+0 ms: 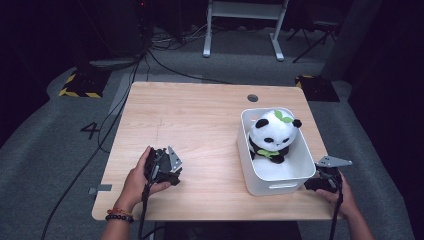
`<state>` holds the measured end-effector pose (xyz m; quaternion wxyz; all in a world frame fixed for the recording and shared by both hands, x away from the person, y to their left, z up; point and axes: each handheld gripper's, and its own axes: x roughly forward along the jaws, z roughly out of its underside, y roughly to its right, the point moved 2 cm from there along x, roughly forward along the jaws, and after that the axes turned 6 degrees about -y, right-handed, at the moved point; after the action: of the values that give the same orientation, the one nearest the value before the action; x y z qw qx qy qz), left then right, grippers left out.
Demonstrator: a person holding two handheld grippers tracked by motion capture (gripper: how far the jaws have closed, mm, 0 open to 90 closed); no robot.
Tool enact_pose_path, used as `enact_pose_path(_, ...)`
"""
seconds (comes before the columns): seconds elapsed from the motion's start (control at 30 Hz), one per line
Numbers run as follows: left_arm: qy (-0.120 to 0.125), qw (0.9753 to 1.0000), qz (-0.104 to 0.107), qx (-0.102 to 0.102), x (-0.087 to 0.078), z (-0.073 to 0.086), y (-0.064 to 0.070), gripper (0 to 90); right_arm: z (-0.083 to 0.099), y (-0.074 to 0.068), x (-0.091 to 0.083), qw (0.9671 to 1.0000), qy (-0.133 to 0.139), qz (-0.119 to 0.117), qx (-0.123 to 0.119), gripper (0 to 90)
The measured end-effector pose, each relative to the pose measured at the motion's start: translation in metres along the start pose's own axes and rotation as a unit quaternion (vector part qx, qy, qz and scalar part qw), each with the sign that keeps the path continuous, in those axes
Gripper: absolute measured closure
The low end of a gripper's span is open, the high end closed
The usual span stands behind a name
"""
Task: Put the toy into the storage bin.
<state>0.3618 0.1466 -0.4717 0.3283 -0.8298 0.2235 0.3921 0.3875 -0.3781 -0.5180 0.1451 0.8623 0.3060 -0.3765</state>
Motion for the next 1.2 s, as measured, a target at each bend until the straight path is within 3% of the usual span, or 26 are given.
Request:
enact_pose_path(0.27, -0.011, 0.9999, 0.005, -0.011, 0.003, 0.010, -0.001, 16.5, 0.000, 0.000, 0.000, 1.0000, 0.000, 0.000, 0.000, 20.8)
enact_pose_path(0.33, -0.010, 0.9999, -0.003, -0.005, 0.004, 0.012, -0.002, 16.5, 0.000, 0.000, 0.000, 1.0000, 0.000, 0.000, 0.000, 20.8)
enact_pose_path(0.5, -0.017, 0.9998, 0.007, -0.008, 0.007, 0.018, -0.001, 16.5, 0.000, 0.000, 0.000, 1.0000, 0.000, 0.000, 0.000, 20.8)
enact_pose_path(0.77, -0.029, 0.9986, 0.023, -0.039, 0.010, 0.031, -0.001, 16.6, 0.000, 0.000, 0.000, 1.0000, 0.000, 0.000, 0.000, 20.8)
enact_pose_path(0.8, -0.022, 0.9989, 0.024, -0.033, 0.011, 0.032, -0.003, 16.6, 0.000, 0.000, 0.000, 1.0000, 0.000, 0.000, 0.000, 20.8)
enact_pose_path(1.0, -0.018, 0.9980, 0.028, -0.055, 0.013, 0.039, -0.004, 16.6, 0.000, 0.000, 0.000, 1.0000, 0.000, 0.001, 0.001, 20.8)
enact_pose_path(1.2, -0.011, 0.9963, 0.045, -0.073, 0.015, 0.046, -0.003, 16.6, 0.000, 0.000, 0.000, 1.0000, 0.001, 0.001, -0.001, 20.7)
